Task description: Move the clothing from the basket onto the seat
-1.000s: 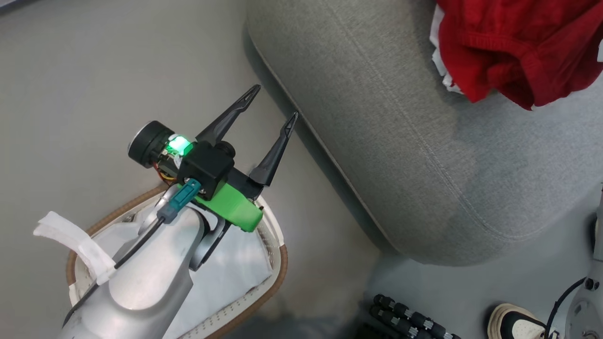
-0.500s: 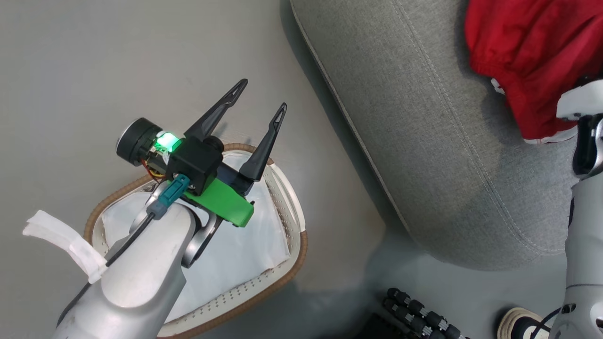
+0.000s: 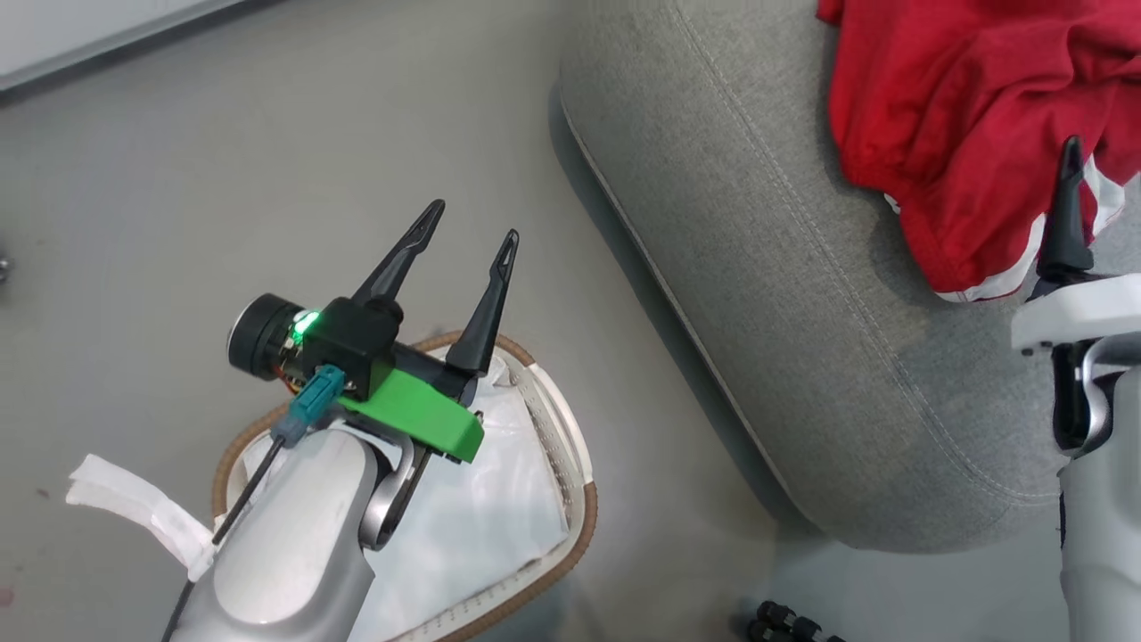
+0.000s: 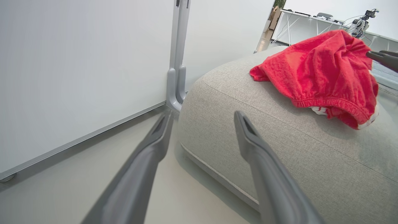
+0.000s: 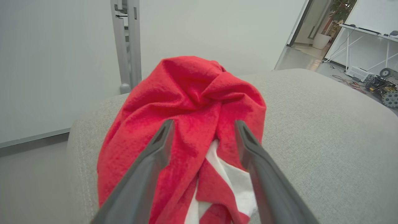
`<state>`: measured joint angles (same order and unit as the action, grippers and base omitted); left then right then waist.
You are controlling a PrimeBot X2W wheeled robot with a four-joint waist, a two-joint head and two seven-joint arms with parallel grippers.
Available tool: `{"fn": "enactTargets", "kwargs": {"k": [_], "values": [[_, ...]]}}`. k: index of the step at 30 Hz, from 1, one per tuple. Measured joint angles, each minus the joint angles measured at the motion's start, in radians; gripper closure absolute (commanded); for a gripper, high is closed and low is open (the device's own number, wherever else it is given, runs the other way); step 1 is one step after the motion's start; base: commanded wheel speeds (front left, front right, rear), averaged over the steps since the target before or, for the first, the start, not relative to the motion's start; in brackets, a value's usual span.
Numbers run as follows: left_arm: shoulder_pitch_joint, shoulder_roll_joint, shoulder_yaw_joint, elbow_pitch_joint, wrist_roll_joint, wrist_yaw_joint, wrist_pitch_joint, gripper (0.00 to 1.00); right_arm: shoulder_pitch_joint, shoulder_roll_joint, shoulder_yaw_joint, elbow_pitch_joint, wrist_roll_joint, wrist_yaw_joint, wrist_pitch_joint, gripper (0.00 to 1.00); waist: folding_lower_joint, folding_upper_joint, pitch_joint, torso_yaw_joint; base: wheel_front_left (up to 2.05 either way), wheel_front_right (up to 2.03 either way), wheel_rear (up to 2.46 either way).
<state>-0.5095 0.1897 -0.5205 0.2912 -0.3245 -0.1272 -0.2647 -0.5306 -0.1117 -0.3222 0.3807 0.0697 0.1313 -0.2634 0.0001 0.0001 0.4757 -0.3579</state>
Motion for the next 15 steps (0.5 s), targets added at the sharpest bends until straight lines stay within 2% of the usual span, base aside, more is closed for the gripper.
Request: {"fn": "enactTargets", "kwargs": {"k": [8,15], "values": [[0.109,-0.053,0.128,0.017,0.019,0.0,0.0,0.0,0.087,0.006,0.118,-0.087,0.042,0.0,0.0,0.0,0.0,0.0,-0.1,0.056,0.0,0.0,0.0],[0.179,-0.086,0.246,0.043,0.051,0.0,0.0,0.0,0.158,0.011,0.202,-0.153,0.075,0.0,0.0,0.0,-0.0001,-0.0001,-0.166,0.144,0.0,0.0,0.0]]}}
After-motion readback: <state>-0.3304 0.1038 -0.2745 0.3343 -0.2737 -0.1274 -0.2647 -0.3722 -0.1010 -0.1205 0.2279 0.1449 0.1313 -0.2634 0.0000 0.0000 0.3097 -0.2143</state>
